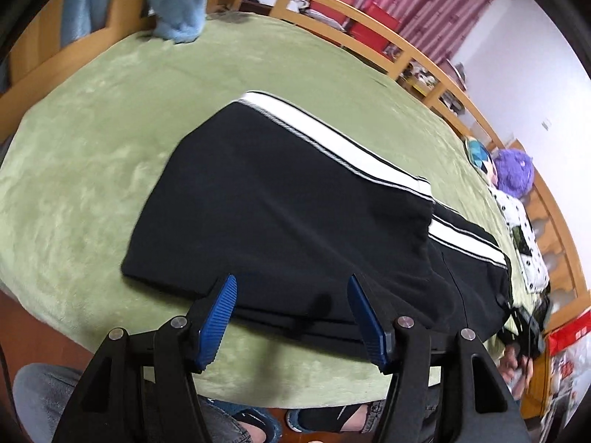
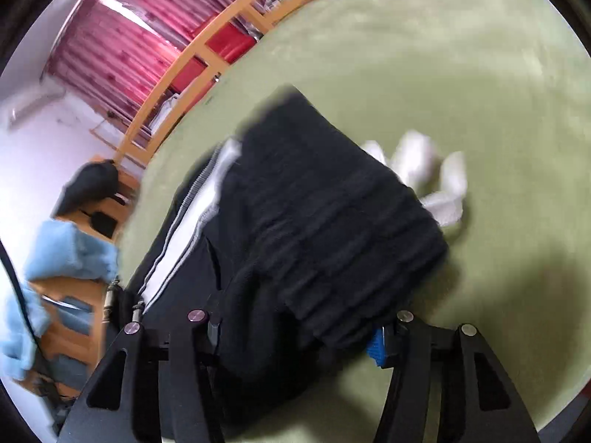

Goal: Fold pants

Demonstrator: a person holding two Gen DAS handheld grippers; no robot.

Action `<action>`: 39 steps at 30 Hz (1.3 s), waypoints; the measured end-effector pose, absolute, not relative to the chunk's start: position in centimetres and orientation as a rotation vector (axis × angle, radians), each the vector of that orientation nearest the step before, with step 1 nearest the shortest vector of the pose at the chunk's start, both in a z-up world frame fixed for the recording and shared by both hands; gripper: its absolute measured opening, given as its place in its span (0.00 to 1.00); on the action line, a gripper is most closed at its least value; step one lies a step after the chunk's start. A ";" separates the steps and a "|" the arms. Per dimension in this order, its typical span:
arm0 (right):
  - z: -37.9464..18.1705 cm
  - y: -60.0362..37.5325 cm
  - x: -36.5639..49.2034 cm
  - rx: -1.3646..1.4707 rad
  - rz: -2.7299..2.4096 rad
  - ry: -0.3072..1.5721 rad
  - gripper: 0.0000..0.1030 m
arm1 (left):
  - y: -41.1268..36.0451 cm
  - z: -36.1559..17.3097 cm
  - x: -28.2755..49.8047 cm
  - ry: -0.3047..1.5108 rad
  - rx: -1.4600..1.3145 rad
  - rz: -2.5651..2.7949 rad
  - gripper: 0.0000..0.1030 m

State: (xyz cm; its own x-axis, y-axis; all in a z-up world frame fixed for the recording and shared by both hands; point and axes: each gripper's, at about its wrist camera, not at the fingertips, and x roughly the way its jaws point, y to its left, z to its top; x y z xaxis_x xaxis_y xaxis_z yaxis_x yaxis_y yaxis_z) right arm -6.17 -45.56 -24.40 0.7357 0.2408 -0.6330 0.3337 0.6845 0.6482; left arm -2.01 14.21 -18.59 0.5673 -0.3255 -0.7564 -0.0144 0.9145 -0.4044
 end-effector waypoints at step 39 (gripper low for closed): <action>-17.8 -16.1 6.2 0.259 0.283 0.943 0.38 | 17.6 -21.5 -4.6 0.932 -0.511 -0.378 0.65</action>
